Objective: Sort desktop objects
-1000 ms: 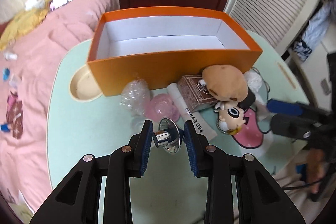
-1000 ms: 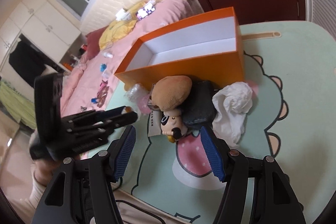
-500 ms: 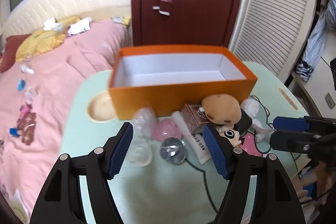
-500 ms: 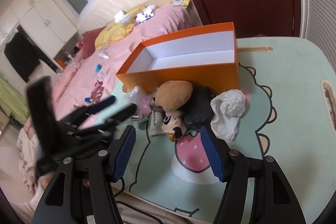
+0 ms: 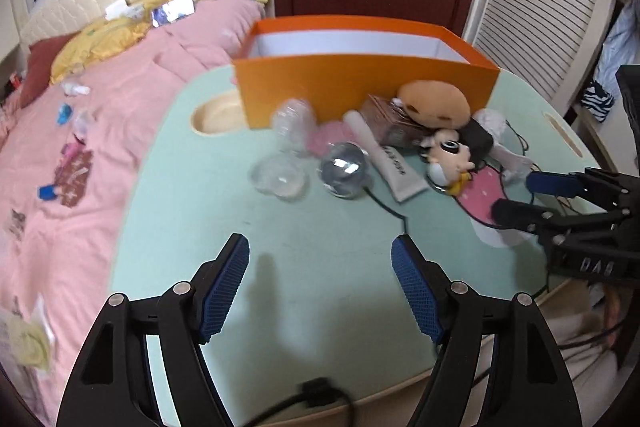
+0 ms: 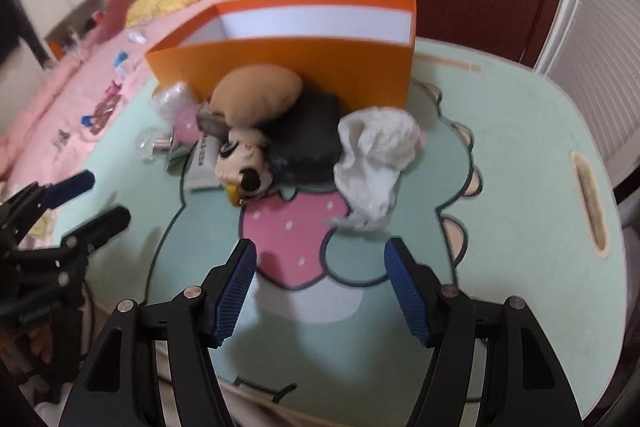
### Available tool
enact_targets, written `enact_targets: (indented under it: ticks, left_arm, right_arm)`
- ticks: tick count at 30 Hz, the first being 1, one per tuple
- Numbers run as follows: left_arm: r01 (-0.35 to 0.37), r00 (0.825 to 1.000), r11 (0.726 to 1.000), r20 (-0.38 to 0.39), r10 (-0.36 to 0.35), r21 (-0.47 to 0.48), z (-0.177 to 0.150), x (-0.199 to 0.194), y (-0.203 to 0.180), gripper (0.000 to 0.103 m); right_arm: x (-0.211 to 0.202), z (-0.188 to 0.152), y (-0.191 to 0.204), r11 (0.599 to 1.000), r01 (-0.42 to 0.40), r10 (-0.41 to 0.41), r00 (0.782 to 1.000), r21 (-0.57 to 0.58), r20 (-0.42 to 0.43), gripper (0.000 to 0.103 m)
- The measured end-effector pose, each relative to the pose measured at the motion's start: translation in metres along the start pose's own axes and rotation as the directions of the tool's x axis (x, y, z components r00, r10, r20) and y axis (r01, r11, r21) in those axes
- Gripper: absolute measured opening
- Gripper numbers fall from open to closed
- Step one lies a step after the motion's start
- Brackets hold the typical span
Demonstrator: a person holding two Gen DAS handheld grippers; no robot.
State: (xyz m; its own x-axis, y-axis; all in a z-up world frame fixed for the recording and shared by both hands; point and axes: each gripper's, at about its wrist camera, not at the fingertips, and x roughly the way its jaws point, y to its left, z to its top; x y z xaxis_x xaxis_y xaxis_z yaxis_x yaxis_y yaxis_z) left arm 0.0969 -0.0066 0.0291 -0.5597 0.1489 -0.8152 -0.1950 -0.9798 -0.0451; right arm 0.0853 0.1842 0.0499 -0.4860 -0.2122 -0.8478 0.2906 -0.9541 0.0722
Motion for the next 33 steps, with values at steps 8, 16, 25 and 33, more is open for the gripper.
enact_targets:
  ticks: [8, 16, 25, 33]
  left_arm:
    - [-0.061, 0.998, 0.997, -0.004, 0.061, -0.051, 0.001, 0.022, -0.005, 0.1]
    - [-0.062, 0.997, 0.996, 0.042, 0.065, -0.062, -0.002, 0.023, -0.002, 0.103]
    - [-0.058, 0.997, 0.997, 0.043, 0.061, -0.058, -0.005, 0.027, 0.0, 0.103]
    - [-0.058, 0.997, 0.997, 0.041, 0.061, -0.058, -0.004, 0.028, -0.001, 0.103]
  right_arm:
    - [0.014, -0.005, -0.011, 0.994, 0.108, -0.108, 0.994, 0.031, -0.009, 0.103]
    - [0.014, -0.009, -0.023, 0.988, 0.141, -0.143, 0.989, 0.066, 0.033, 0.103]
    - [0.015, -0.005, -0.02, 0.988, 0.139, -0.141, 0.99, 0.061, 0.03, 0.103]
    - [0.016, -0.002, -0.019, 0.989, 0.136, -0.138, 0.99, 0.057, 0.028, 0.103]
